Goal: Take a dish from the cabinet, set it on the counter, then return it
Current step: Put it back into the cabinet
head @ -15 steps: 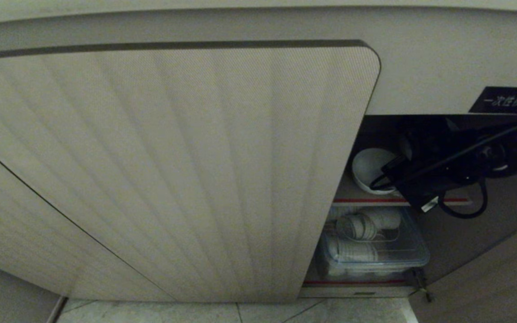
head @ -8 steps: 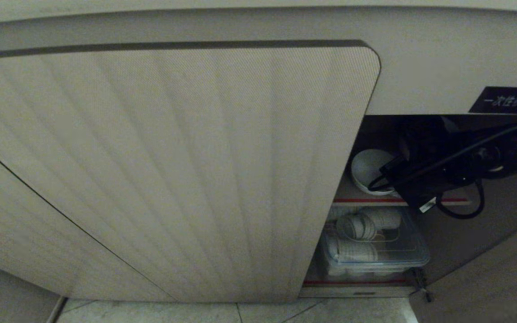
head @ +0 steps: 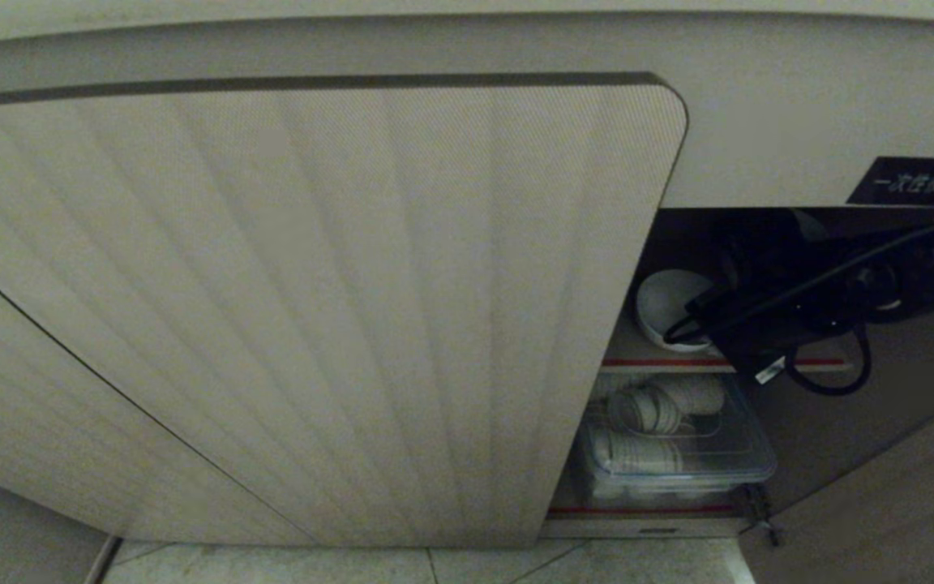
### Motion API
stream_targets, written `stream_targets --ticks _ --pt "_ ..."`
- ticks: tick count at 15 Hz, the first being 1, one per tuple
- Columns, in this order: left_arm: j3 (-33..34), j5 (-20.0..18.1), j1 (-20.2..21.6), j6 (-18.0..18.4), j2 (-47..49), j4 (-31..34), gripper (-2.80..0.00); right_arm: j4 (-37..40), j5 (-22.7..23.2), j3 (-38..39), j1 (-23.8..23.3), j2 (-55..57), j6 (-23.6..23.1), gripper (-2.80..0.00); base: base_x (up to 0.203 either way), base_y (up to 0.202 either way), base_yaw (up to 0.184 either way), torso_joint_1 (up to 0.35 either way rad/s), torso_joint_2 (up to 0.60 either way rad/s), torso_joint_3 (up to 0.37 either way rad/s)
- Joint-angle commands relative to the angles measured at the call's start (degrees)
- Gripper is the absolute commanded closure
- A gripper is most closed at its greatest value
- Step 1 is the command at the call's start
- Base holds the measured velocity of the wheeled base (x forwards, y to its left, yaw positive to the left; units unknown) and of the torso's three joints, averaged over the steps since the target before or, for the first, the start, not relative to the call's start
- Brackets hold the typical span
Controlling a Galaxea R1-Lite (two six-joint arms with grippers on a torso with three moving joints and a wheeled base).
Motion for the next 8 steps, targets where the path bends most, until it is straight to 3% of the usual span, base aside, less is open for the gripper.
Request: stream_targets --ticks 1,8 --pt "0.01 -0.04 0.01 -0.05 0.0 -0.01 0.0 0.12 -0.06 -0.38 -0.28 0.34 0.46 0.0 0.0 0.0 0.0 0.0 0.0 0.0" --pt "0.01 -0.06 0.07 -0.05 0.0 -0.01 0.0 0.48 -0.06 -2.68 -0.39 1.57 0.45 0.0 0.0 0.0 0.0 0.0 0.0 0.0"
